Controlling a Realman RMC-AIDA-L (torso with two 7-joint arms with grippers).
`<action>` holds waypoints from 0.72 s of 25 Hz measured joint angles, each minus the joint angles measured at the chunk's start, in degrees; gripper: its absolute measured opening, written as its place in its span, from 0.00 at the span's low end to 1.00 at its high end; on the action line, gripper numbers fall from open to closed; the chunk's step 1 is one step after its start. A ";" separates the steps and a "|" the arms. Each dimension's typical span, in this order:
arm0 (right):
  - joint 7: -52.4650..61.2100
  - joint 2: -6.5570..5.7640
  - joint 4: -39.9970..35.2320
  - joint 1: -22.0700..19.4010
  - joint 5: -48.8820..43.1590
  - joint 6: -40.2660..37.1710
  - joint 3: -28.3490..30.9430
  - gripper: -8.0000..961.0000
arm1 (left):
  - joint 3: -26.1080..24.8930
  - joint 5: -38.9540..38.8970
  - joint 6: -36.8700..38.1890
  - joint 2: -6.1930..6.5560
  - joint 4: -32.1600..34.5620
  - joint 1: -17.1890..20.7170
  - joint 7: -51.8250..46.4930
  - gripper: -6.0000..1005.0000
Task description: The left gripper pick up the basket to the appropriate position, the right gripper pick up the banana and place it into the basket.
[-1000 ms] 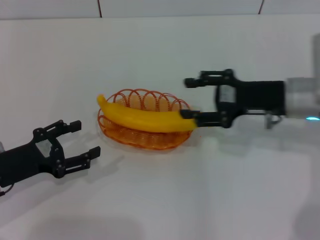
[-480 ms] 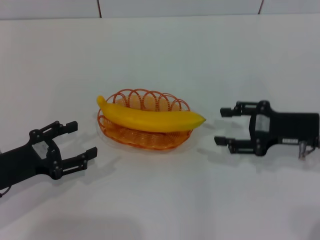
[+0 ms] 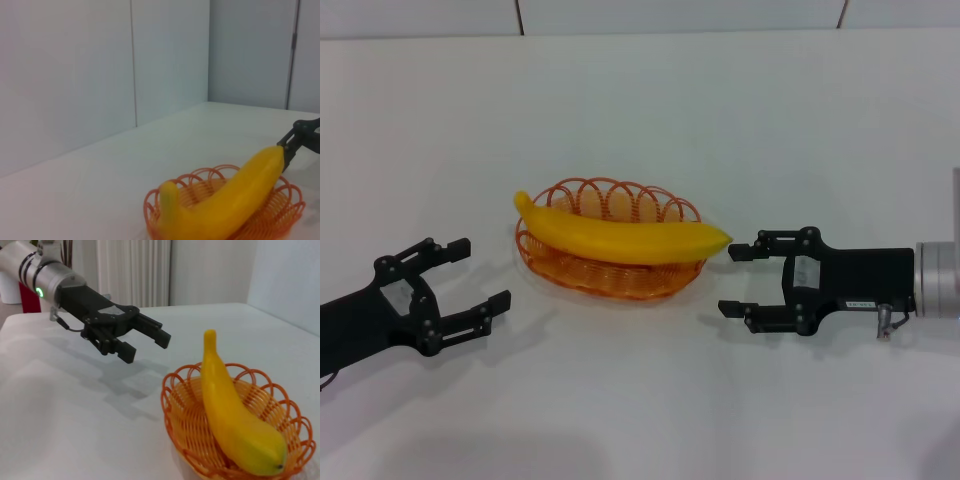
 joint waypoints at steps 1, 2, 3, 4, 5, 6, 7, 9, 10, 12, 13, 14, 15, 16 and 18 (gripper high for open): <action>0.08 0.01 0.00 0.00 0.06 0.09 0.02 0.74 | 0.00 0.00 0.00 0.00 0.00 0.00 0.00 0.86; 0.19 0.00 0.00 0.00 0.14 0.14 0.04 0.73 | 0.00 -0.11 -0.01 -0.01 -0.03 0.08 0.18 0.86; 0.25 -0.01 0.00 0.00 0.22 0.13 0.06 0.73 | 0.00 -0.13 -0.02 -0.02 -0.05 0.16 0.27 0.86; 0.30 -0.04 0.00 0.00 0.31 0.07 0.08 0.73 | 0.00 -0.15 -0.01 -0.02 -0.06 0.21 0.36 0.86; 0.35 -0.07 0.00 0.00 0.37 -0.03 0.09 0.73 | 0.00 -0.18 -0.01 -0.03 -0.07 0.25 0.44 0.86; 0.35 -0.07 0.00 -0.01 0.39 -0.08 0.09 0.73 | 0.00 -0.20 0.00 -0.04 -0.07 0.26 0.46 0.86; 0.36 -0.08 0.00 -0.01 0.41 -0.13 0.10 0.73 | 0.00 -0.20 0.00 -0.04 -0.08 0.26 0.49 0.86; 0.37 -0.09 0.00 -0.01 0.41 -0.10 0.14 0.73 | 0.00 -0.21 0.02 -0.05 -0.08 0.26 0.53 0.86; 0.38 -0.09 0.00 -0.01 0.41 -0.08 0.16 0.73 | 0.00 -0.22 0.05 -0.06 -0.08 0.26 0.54 0.86; 0.43 -0.11 0.00 -0.01 0.41 -0.10 0.19 0.73 | 0.00 -0.22 0.13 -0.06 -0.08 0.26 0.55 0.86; 0.45 -0.14 0.00 -0.01 0.41 -0.15 0.19 0.73 | 0.00 -0.23 0.15 -0.06 -0.08 0.26 0.55 0.86; 0.45 -0.16 0.00 -0.02 0.41 -0.21 0.25 0.73 | 0.00 -0.23 0.18 -0.06 -0.08 0.26 0.55 0.86; 0.46 -0.18 0.00 -0.01 0.41 -0.25 0.34 0.73 | 0.00 -0.23 0.19 -0.06 -0.08 0.26 0.56 0.86; 0.46 -0.18 0.00 -0.01 0.41 -0.29 0.50 0.73 | 0.00 -0.23 0.19 -0.06 -0.08 0.26 0.55 0.86; 0.47 -0.20 0.00 -0.01 0.41 -0.36 0.86 0.73 | 0.00 -0.23 0.21 -0.06 -0.08 0.26 0.55 0.86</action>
